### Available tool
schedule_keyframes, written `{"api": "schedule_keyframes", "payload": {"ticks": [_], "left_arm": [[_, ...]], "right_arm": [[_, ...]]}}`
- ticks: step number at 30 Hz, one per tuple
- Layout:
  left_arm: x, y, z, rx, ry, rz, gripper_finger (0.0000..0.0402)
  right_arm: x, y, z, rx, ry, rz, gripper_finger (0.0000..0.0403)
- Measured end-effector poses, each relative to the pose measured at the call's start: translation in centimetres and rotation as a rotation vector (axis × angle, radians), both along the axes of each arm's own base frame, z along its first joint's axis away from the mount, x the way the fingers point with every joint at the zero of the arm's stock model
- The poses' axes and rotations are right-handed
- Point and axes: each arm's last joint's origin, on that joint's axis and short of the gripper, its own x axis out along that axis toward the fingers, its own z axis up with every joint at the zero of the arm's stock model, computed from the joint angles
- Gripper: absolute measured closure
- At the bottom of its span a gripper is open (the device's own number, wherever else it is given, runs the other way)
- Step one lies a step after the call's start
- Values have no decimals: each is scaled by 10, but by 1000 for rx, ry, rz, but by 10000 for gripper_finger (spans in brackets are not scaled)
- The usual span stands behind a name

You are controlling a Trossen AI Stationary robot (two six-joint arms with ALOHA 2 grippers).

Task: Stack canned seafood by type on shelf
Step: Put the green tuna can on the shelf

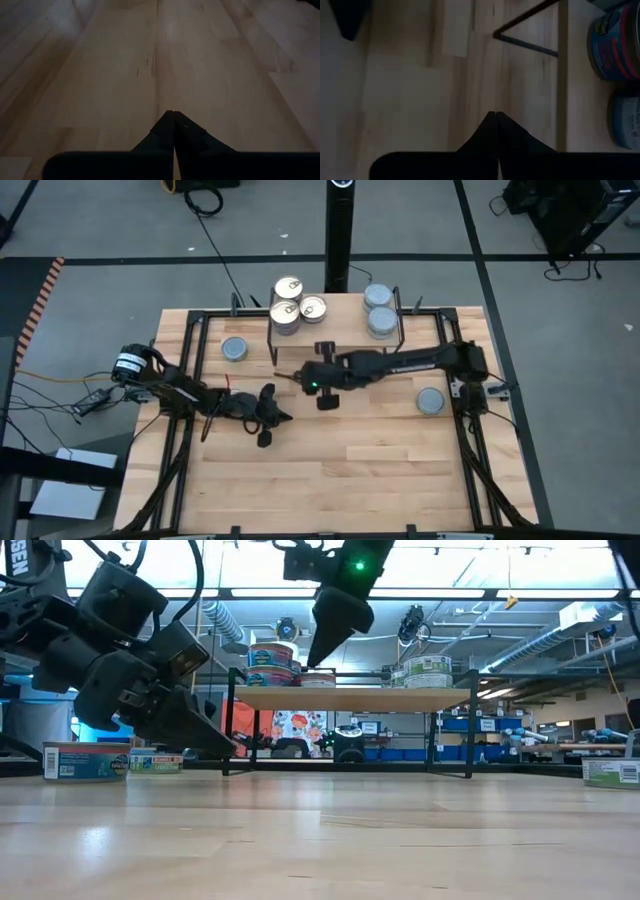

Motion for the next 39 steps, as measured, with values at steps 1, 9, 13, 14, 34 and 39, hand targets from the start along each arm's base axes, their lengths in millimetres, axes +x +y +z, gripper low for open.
{"api": "schedule_keyframes", "payload": {"ticks": [1,9,13,14,34,39], "left_arm": [[0,-1,0,2,-1,0,394],[0,-1,1,-8,-16,9,394],[6,-2,8,-21,-49,22,394],[8,-3,11,-21,-61,12,394],[-11,22,106,166,718,332,394],[-32,43,102,173,807,493,394]], "right_arm": [[-4,7,-2,5,-26,7,402],[-56,49,-14,92,-283,-13,402],[-85,66,-29,138,-408,-59,401],[-91,70,-33,151,-430,-64,401],[-157,109,-74,121,-536,-157,399],[-159,108,-80,126,-545,-155,399]]}}
